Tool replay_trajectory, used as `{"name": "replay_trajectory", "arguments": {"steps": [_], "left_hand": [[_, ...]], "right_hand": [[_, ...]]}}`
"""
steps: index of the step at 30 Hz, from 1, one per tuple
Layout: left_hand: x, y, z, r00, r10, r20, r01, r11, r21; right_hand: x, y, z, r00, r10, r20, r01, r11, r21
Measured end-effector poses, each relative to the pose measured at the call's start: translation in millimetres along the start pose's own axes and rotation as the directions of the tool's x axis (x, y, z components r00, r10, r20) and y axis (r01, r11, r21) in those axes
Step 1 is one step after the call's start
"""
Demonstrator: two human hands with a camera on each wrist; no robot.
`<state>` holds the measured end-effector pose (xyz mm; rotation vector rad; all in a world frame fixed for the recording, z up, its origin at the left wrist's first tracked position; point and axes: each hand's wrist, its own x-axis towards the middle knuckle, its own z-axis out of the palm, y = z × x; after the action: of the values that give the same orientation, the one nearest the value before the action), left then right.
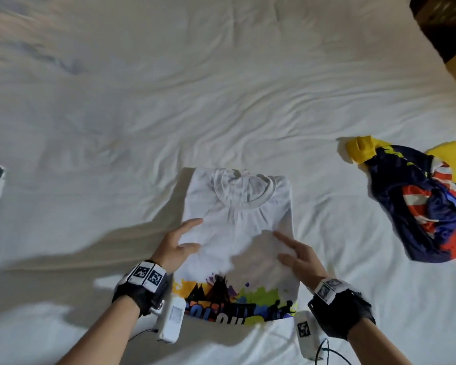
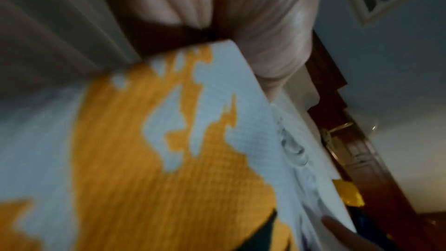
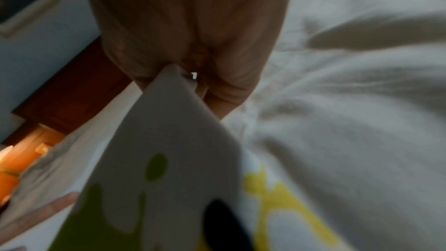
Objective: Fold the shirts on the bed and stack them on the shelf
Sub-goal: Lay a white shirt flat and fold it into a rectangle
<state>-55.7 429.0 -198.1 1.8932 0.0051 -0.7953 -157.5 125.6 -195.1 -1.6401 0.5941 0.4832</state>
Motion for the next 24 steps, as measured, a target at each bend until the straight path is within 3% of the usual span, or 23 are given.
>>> {"name": "replay_trajectory", "arguments": {"steps": [5, 10, 16, 19, 24], "left_hand": [[-24, 11, -41, 0.999, 0.035, -0.018, -0.037, 0.993, -0.112], [-69, 9, -121, 0.998, 0.03, -0.06, -0.04, 0.984, -0.174], [-159, -24, -261, 0.984, -0.036, -0.174, 0.002, 0.982, -0.19], [-209, -38, -337, 0.965, -0.106, -0.238, 0.062, 0.981, -0.183], [-255, -46, -456, 0.884, -0.153, -0.441, 0.103, 0.986, -0.135]], "right_hand": [[-15, -34, 33, 0.999, -0.004, 0.037, -0.002, 0.983, 0.182], [-37, -87, 107, 0.989, -0.065, 0.129, 0.025, 0.955, 0.294], [-48, -141, 260, 0.937, -0.179, 0.299, 0.079, 0.945, 0.317], [-38, -159, 349, 0.908, -0.255, 0.332, 0.17, 0.949, 0.264], [-16, -219, 485, 0.848, -0.33, 0.415, 0.233, 0.935, 0.267]]}}
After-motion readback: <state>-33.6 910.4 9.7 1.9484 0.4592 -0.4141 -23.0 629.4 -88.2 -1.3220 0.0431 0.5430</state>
